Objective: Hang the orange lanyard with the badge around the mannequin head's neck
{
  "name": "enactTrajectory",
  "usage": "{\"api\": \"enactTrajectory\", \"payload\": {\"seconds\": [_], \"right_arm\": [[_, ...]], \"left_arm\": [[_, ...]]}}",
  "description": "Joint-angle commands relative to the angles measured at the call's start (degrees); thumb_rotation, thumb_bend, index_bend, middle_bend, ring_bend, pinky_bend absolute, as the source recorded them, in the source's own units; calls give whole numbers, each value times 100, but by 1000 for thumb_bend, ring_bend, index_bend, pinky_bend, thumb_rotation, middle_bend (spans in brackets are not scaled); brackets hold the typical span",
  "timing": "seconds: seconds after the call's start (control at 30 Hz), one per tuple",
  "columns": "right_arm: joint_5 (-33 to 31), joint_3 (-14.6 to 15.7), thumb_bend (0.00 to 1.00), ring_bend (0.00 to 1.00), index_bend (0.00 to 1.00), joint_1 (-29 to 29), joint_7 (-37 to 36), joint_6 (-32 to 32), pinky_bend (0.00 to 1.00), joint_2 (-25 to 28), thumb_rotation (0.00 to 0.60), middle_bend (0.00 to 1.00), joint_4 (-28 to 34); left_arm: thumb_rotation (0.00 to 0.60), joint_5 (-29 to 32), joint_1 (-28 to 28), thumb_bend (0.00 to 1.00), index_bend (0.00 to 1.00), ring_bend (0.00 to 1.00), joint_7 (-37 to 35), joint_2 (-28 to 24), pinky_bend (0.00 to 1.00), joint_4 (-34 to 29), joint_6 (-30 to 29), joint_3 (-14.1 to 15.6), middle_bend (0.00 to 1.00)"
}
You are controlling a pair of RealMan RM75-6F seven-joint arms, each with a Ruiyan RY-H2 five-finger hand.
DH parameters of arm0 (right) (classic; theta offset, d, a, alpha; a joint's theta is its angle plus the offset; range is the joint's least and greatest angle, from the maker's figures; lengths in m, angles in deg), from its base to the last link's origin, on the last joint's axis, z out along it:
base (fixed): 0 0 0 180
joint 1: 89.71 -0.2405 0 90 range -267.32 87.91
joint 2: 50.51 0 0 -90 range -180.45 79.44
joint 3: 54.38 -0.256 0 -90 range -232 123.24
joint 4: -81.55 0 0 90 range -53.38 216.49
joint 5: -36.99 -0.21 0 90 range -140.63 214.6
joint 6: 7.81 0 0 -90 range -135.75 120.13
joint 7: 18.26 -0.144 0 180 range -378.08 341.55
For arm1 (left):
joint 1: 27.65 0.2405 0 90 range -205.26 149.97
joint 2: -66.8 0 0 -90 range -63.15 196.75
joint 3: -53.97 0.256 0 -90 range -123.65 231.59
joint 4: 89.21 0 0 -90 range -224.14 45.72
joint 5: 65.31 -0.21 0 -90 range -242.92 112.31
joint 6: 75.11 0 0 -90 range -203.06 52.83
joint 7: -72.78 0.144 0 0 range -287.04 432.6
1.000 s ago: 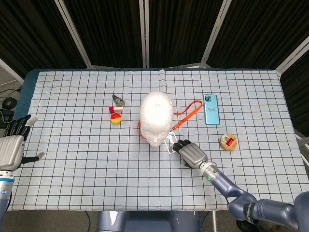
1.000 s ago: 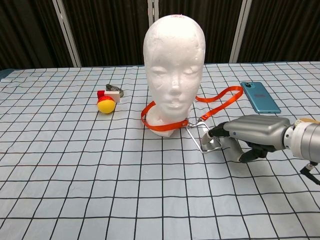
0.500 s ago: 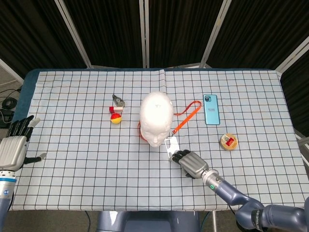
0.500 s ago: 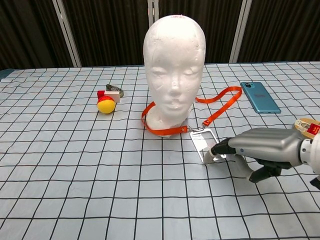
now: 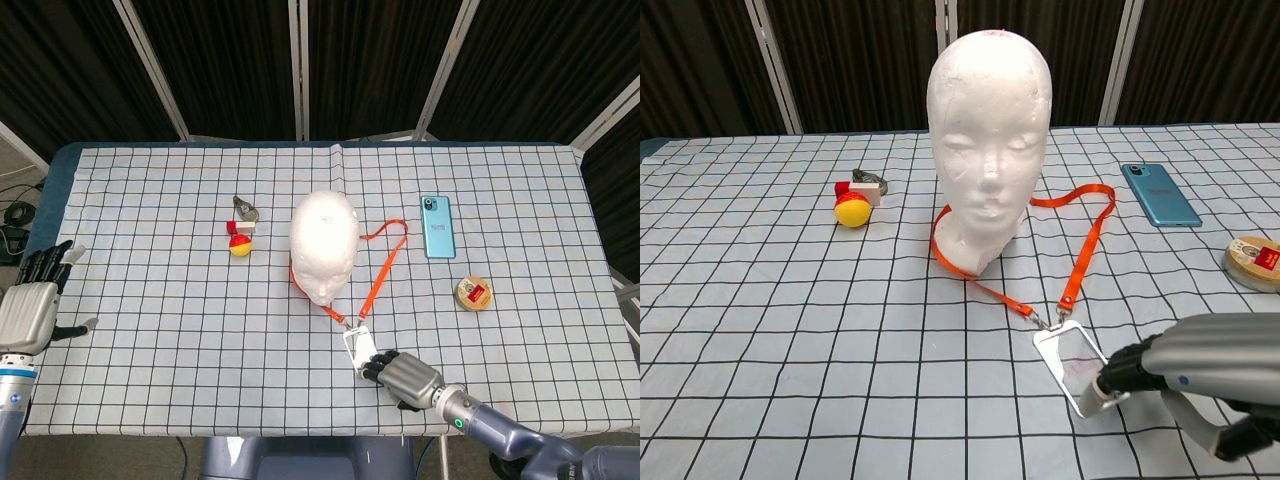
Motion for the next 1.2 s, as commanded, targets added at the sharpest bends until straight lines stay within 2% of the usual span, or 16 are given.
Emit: {"api": "enactTrajectory", "payload": {"seconds": [0.03,0.13,0.27,0.4,0.6,0.67,0.7,0.77,0.83,0.9,1.0,1.2], "right_arm": [[236,181,1000,142,219,-3,-83,-69,203,172,600,216,232],[511,272,1000,141,219,31,-165,56,203,306,600,216,407],[1087,254,1000,142,220,175,-241,678,203,426,600,213,474],[1971,221,1000,142,220,461,-199,1839,202,618,600,211,76],[2533,186,995,142,220,970,-93,3234,197,1033,600,187,-634],[2555,150,901,129,211,1270,2,3792,164,1191,600,171,-893],[2522,130,732,100,188,1363,24,3935,123,1209,600,144,-940],[2199,14,254,23,97,1750,175,4413,31,1239,600,49,-1039],[1822,-91,33,0,26,2041,325,4660,0,1231,600,2,-1043],[1420,-210,0,0,0,2283,374,4841,0,1204,600,0,-1018],[888,-407,0,0,0,2596,-84,5112,0,1087,600,0,-1043],[412,-662,0,0,0,2896,-715,5281,0,802,600,0,-1445]], "left_arm": [[600,-7,5,2,0,0,32,16,0,-11,8,-3,0],[600,-31,18,2,0,0,79,34,0,-31,-10,-10,0],[600,-42,42,2,0,0,111,47,0,-42,-33,-17,0],[600,-44,78,3,0,0,120,49,0,-53,-58,-23,0],[600,-145,180,2,0,0,105,32,0,-79,-153,28,0],[600,-210,250,2,0,0,123,18,0,-111,-244,60,0],[600,-238,273,2,0,0,127,15,0,-124,-280,70,0],[600,-364,355,3,0,0,109,7,0,-163,-407,111,0],[600,-484,427,3,0,0,81,16,0,-166,-512,153,0],[600,-616,498,3,0,0,42,33,0,-147,-591,218,0],[600,-799,616,3,0,0,-66,45,0,-68,-668,332,0],[600,-979,750,2,0,0,-291,4,0,109,-769,392,0]]}}
